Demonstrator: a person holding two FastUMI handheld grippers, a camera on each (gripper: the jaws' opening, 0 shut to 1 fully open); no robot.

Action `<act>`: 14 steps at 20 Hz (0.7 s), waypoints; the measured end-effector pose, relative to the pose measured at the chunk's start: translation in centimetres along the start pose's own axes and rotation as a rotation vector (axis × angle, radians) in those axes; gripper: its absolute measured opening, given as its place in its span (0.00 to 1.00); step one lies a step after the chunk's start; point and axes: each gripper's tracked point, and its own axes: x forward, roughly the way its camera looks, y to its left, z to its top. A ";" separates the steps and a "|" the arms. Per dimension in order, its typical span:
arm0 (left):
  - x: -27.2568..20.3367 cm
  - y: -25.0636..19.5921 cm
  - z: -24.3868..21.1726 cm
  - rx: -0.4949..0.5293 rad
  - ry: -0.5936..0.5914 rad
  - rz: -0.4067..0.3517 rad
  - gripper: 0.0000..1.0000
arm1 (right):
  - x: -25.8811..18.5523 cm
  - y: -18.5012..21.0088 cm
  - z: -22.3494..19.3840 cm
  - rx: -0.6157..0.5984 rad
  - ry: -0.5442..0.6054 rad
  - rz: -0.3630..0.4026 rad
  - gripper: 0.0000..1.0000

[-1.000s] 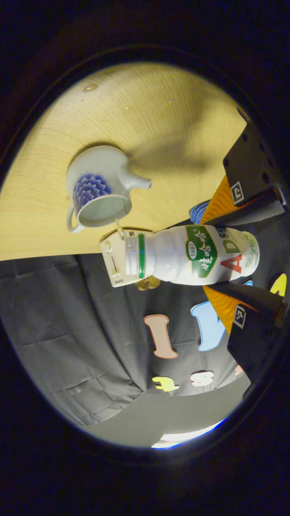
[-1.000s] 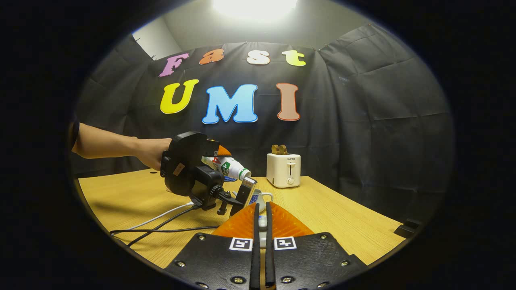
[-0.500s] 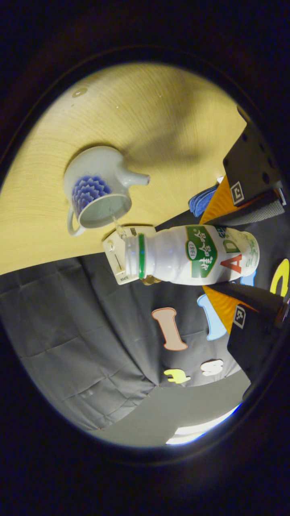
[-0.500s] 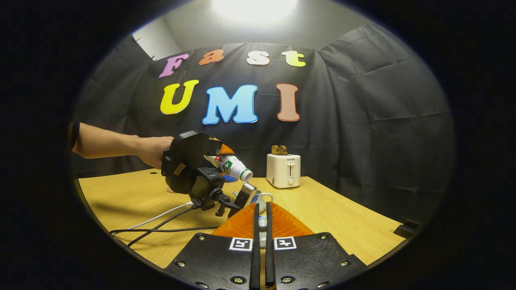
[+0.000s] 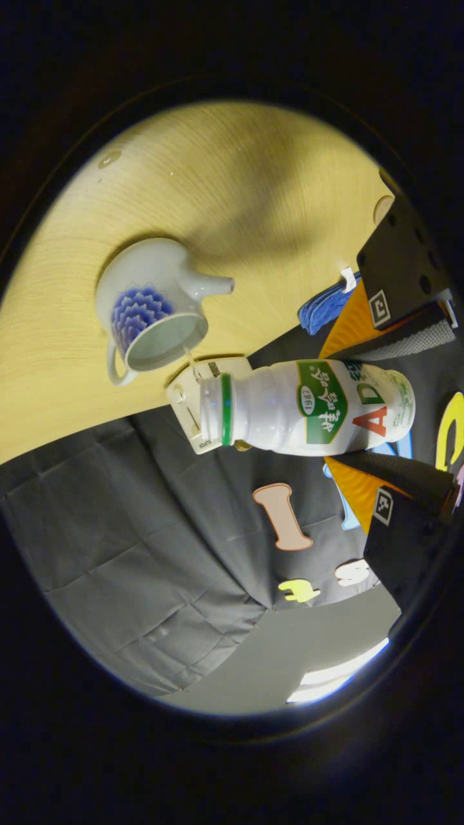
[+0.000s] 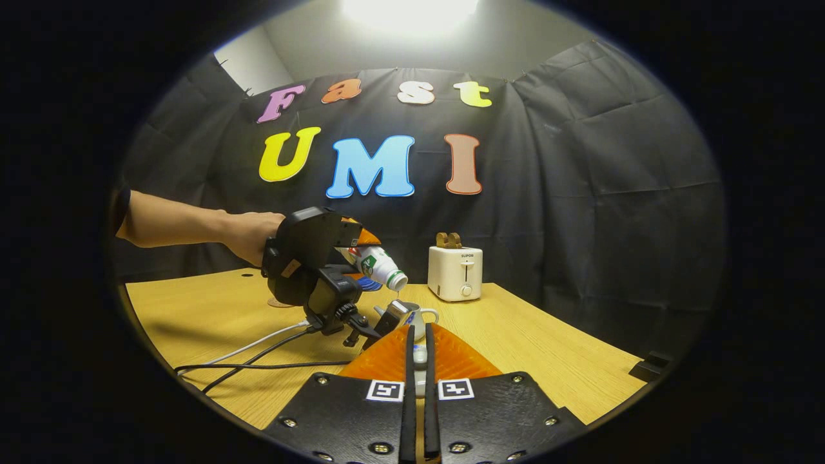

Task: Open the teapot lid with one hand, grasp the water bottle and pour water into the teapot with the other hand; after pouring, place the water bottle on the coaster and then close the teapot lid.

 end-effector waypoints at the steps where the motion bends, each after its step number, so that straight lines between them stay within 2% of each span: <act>1: 0.0 0.0 0.0 0.003 -0.002 0.001 0.80 | 0.0 0.0 0.0 0.000 0.000 0.001 0.05; 12: 0.1 0.5 0.3 0.042 -0.019 0.009 0.80 | -0.1 0.3 0.2 -0.006 -0.002 0.010 0.05; 13: 0.1 0.5 0.2 0.039 -0.020 0.008 0.75 | 0.1 0.3 0.4 -0.007 -0.004 0.011 0.05; 14: 0.2 0.4 0.2 0.031 -0.021 0.004 0.75 | 0.0 0.4 0.5 -0.008 -0.004 0.012 0.05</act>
